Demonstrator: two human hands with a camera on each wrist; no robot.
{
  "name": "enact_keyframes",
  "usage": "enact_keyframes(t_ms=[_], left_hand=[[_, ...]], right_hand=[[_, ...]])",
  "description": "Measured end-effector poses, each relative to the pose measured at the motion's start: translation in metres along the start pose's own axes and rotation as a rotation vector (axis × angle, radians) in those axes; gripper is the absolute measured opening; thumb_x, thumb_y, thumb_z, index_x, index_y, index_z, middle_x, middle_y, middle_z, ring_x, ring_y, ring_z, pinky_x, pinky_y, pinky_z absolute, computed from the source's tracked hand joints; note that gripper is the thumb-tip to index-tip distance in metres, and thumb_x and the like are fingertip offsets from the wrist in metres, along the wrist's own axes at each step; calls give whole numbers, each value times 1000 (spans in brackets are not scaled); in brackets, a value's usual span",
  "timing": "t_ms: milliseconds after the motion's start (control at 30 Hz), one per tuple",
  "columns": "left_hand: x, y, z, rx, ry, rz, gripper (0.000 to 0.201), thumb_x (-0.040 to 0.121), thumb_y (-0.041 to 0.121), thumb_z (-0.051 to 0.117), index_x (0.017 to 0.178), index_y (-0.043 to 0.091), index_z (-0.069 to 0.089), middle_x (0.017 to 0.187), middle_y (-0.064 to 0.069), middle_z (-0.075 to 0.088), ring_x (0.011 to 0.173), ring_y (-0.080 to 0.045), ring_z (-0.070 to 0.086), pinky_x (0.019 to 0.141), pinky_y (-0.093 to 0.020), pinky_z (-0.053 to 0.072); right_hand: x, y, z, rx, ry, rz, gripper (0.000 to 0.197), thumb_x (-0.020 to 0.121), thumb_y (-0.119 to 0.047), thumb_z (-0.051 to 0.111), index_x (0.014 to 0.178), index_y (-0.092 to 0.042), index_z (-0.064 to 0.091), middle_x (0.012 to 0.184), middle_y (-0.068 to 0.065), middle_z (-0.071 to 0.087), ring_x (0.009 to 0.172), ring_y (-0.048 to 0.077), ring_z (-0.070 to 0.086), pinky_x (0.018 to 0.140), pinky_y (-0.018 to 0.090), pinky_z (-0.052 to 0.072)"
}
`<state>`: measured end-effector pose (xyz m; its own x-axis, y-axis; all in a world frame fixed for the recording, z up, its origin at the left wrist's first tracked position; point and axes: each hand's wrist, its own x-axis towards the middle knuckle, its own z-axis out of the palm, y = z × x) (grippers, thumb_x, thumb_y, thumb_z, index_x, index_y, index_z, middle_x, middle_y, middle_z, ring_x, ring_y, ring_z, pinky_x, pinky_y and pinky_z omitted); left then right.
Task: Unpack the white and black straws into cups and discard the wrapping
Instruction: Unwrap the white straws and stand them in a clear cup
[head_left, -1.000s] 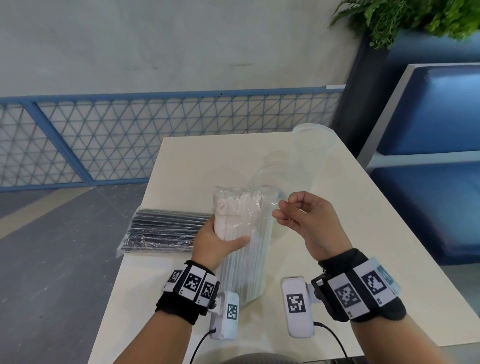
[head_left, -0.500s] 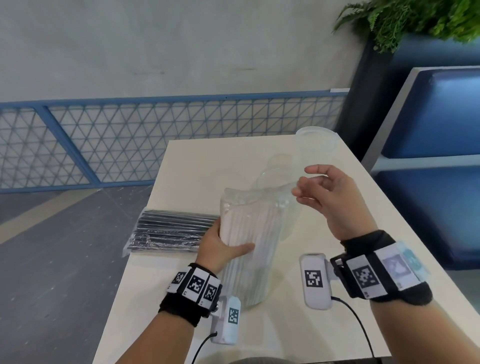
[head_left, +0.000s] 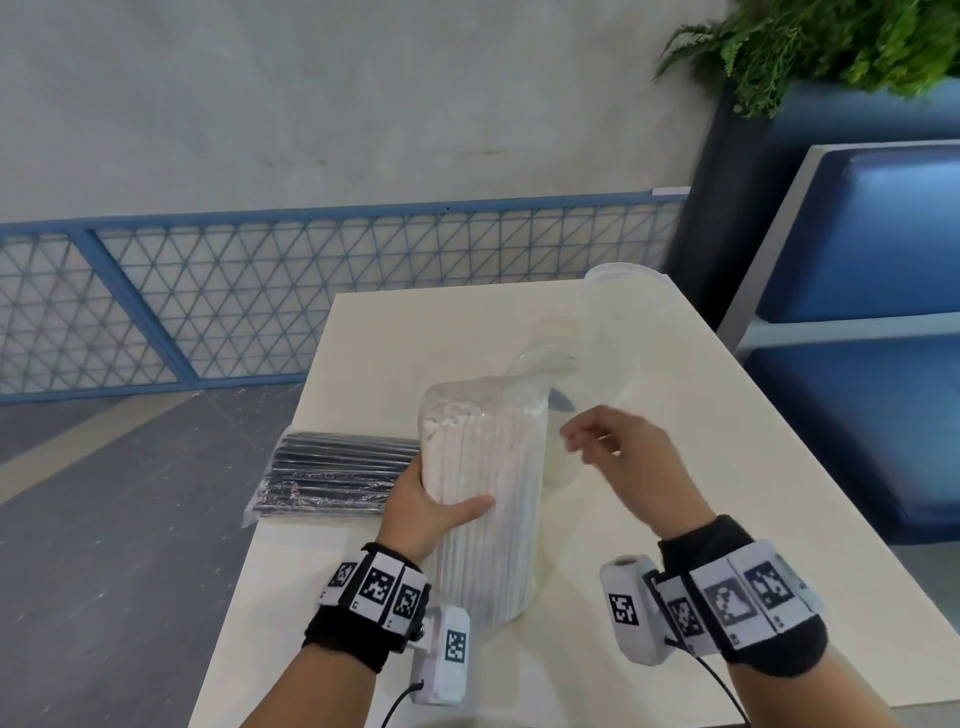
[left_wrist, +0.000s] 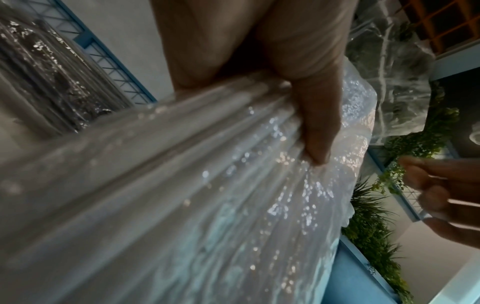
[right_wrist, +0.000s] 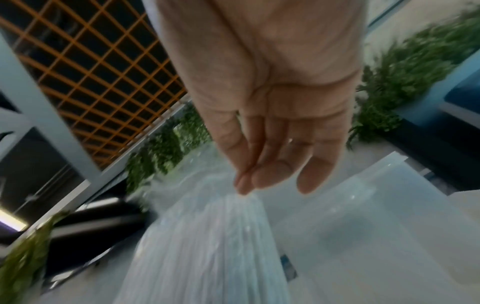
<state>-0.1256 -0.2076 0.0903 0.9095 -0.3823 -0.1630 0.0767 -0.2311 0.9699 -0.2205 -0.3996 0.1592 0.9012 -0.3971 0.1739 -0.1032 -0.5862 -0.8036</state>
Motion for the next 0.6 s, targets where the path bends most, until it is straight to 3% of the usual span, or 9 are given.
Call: enact_keyframes(t_ms=[67, 200, 300, 400, 467, 533, 600], left_hand=[[-1, 1, 1, 25, 3, 19, 56, 58, 11, 87, 96, 30, 52, 95, 10, 63, 93, -14, 60, 76, -26, 47], [-4, 5, 4, 69, -15, 31, 60, 56, 16, 88, 104, 25, 52, 98, 7, 63, 96, -15, 61, 78, -28, 50], [-5, 6, 4, 96, -32, 39, 65, 56, 19, 89, 108, 24, 50, 102, 5, 62, 98, -15, 59, 82, -31, 50], [-8, 7, 5, 110, -61, 66, 66, 56, 20, 89, 107, 28, 49, 99, 12, 60, 95, -8, 58, 76, -21, 47], [-9, 9, 6, 120, -73, 85, 64, 56, 20, 88, 104, 29, 48, 96, 16, 59, 92, -2, 58, 71, -16, 46], [-9, 10, 7, 110, -66, 90, 63, 56, 18, 88, 104, 28, 48, 96, 14, 60, 94, -7, 60, 72, -18, 47], [-8, 9, 6, 96, -39, 95, 63, 55, 18, 89, 104, 27, 49, 97, 11, 62, 96, -12, 61, 76, -23, 49]], right_hand=[[-4, -8, 13, -22, -96, -111, 20, 89, -5, 55, 93, -19, 68, 87, -10, 68, 80, 3, 63, 71, 8, 45], [7, -28, 20, -1, -91, -340, 22, 88, -4, 56, 102, -16, 67, 96, -7, 65, 82, -7, 55, 74, 2, 38], [24, -39, 15, -49, -61, -388, 33, 88, -4, 54, 116, -19, 61, 107, -5, 64, 86, 1, 55, 78, 6, 36], [39, -42, 10, -173, -101, -343, 43, 91, -9, 52, 132, -21, 48, 129, -3, 56, 108, 14, 53, 89, 16, 34], [46, -43, 10, -205, -158, -316, 50, 93, -12, 51, 139, -21, 38, 138, -1, 49, 121, 15, 49, 93, 13, 30], [48, -45, 10, -188, -146, -322, 50, 92, -12, 53, 139, -20, 39, 136, 0, 50, 117, 13, 52, 91, 11, 32], [46, -47, 9, -166, -73, -357, 31, 90, -11, 55, 121, -16, 56, 115, 3, 62, 95, 14, 61, 85, 20, 44]])
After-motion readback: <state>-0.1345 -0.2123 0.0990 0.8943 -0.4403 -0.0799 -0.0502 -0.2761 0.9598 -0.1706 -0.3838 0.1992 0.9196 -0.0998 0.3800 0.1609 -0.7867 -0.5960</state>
